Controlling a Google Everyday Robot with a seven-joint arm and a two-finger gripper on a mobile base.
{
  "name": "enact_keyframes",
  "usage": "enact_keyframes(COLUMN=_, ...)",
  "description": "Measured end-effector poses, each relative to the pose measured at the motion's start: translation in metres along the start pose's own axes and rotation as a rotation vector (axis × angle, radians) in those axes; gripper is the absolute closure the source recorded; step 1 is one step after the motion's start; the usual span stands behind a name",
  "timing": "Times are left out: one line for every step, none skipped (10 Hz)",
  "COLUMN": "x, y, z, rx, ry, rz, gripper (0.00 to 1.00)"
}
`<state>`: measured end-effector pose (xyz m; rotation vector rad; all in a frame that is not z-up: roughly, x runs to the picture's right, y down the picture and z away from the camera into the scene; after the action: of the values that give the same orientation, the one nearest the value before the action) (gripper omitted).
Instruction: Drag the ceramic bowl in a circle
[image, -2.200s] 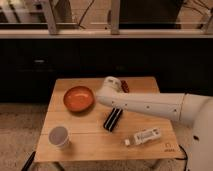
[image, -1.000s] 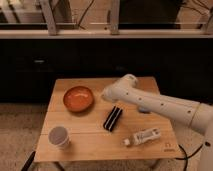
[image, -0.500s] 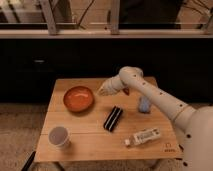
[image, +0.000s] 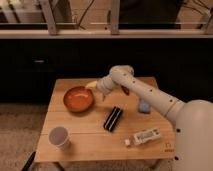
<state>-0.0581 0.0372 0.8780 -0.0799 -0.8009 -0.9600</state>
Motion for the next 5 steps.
enact_keyframes(x=0.001, y=-0.001, z=0.005, rx=-0.004, ry=-0.008, rz=-0.014, gripper=0.20)
enact_keyframes(x=0.002, y=0.000, z=0.013, rx=-0.011, ry=-0.015, rz=-0.030, gripper=0.20)
enact_keyframes(x=0.001, y=0.001, z=0.029, rx=-0.018, ry=-0.032, rz=-0.050, gripper=0.20)
enact_keyframes(x=0.000, y=0.002, z=0.038, rx=-0.023, ry=-0.042, rz=-0.059, gripper=0.20)
enact_keyframes(x=0.000, y=0.007, z=0.048, rx=-0.031, ry=-0.055, rz=-0.062, gripper=0.20)
